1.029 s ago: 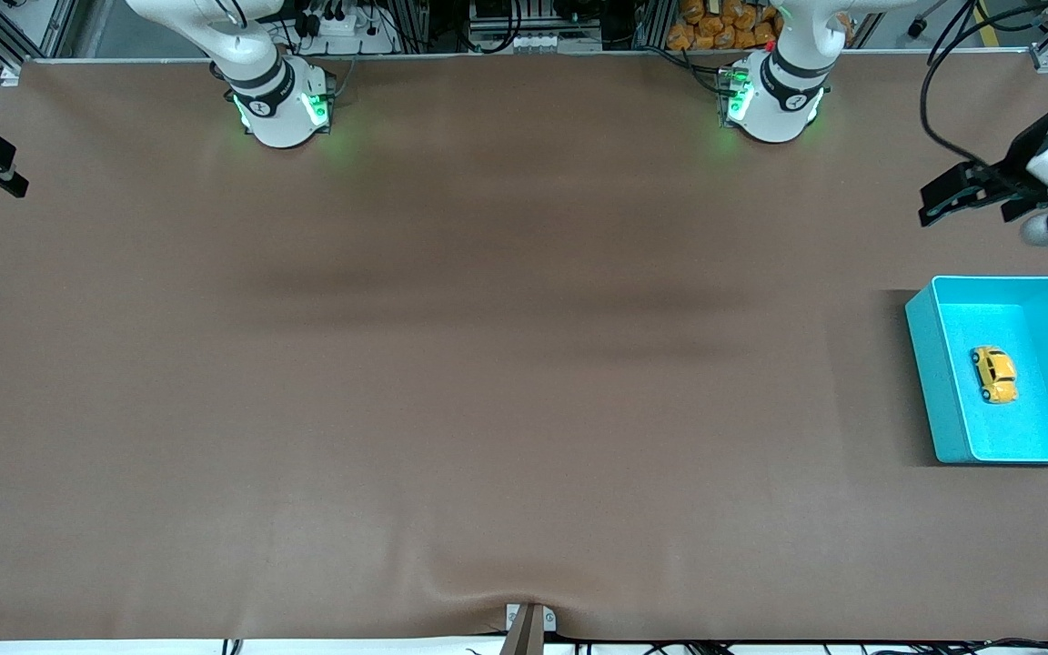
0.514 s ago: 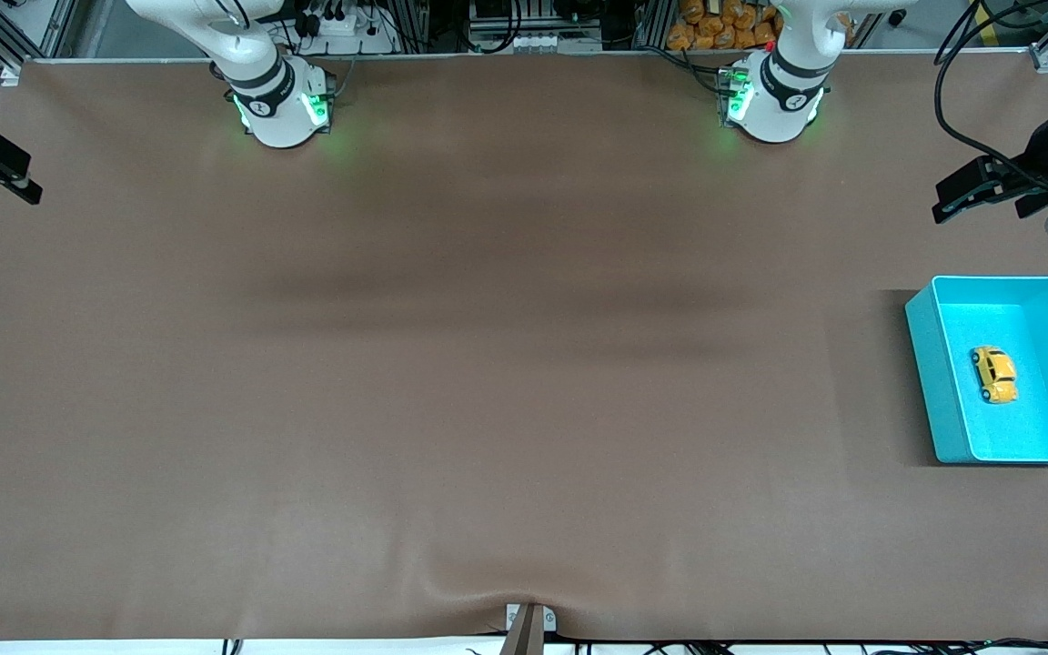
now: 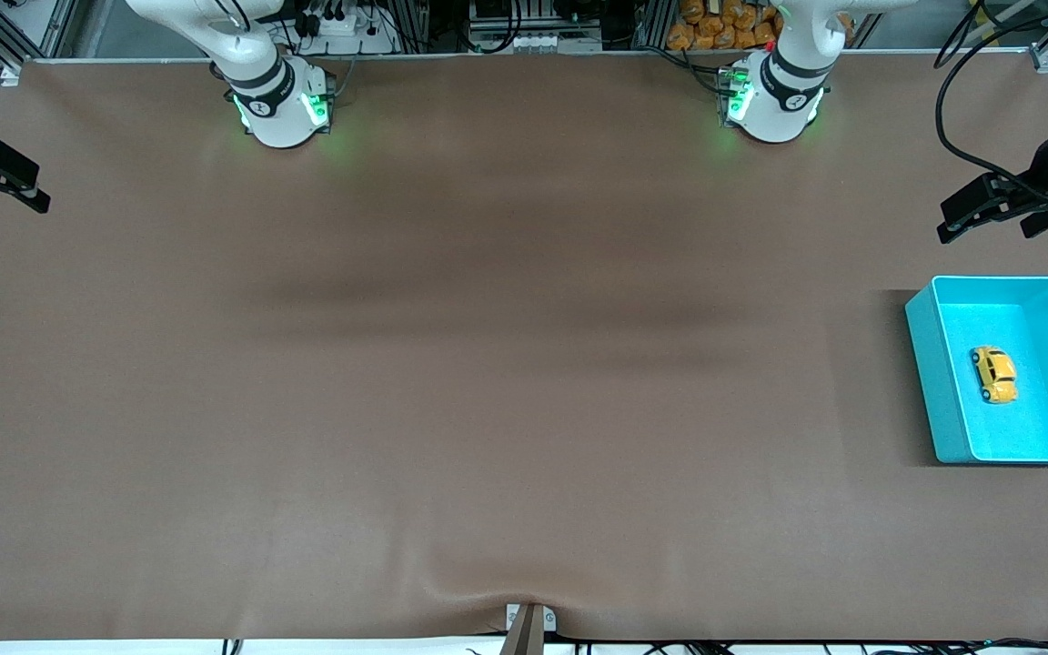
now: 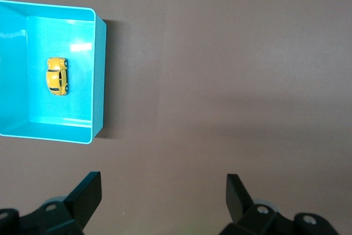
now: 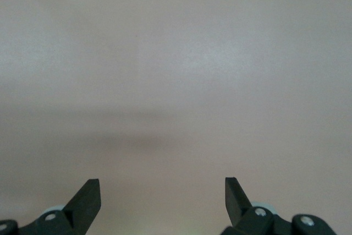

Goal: Wind and store yellow beetle car

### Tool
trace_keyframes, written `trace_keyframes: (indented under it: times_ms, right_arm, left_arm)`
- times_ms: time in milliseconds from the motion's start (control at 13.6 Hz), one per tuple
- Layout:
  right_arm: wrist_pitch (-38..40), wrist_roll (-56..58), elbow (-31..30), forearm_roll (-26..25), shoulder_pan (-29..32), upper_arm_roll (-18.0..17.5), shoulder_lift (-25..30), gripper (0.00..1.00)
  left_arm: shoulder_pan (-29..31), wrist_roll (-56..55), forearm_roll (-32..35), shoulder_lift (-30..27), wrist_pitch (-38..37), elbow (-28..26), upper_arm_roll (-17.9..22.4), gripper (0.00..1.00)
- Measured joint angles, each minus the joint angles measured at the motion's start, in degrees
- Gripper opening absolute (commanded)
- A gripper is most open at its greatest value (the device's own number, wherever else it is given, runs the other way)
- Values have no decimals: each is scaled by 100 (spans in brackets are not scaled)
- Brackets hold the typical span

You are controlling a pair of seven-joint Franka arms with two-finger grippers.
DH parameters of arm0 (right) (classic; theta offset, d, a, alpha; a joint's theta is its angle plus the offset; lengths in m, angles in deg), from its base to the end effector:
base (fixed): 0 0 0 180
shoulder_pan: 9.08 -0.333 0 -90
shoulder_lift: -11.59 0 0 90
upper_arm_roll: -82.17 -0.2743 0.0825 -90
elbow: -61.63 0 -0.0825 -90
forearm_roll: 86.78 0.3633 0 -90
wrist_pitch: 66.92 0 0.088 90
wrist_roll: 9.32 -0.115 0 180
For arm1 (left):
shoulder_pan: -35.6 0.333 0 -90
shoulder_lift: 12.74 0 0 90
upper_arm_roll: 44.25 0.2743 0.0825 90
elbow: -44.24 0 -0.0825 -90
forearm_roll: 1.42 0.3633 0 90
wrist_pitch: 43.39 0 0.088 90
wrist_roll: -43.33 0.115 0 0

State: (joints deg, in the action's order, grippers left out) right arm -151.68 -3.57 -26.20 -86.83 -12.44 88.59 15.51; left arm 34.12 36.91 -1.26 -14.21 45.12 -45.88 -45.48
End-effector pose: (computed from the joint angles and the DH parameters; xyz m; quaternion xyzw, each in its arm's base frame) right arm 0.5050 -0.0292 0.6190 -0.9997 -0.0235 -0.0074 0.0028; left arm 0.5238 -0.0246 0.5851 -0.9995 -0.0324 0.0011 0.0018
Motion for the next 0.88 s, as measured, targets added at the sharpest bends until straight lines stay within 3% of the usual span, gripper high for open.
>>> trace_keyframes:
  times_ms: [882]
  right_arm:
    - [0, -341, 71, -1, -53, -5, -99, 100]
  left_arm:
    - [-4, 414, 0, 0, -98, 0, -4, 100]
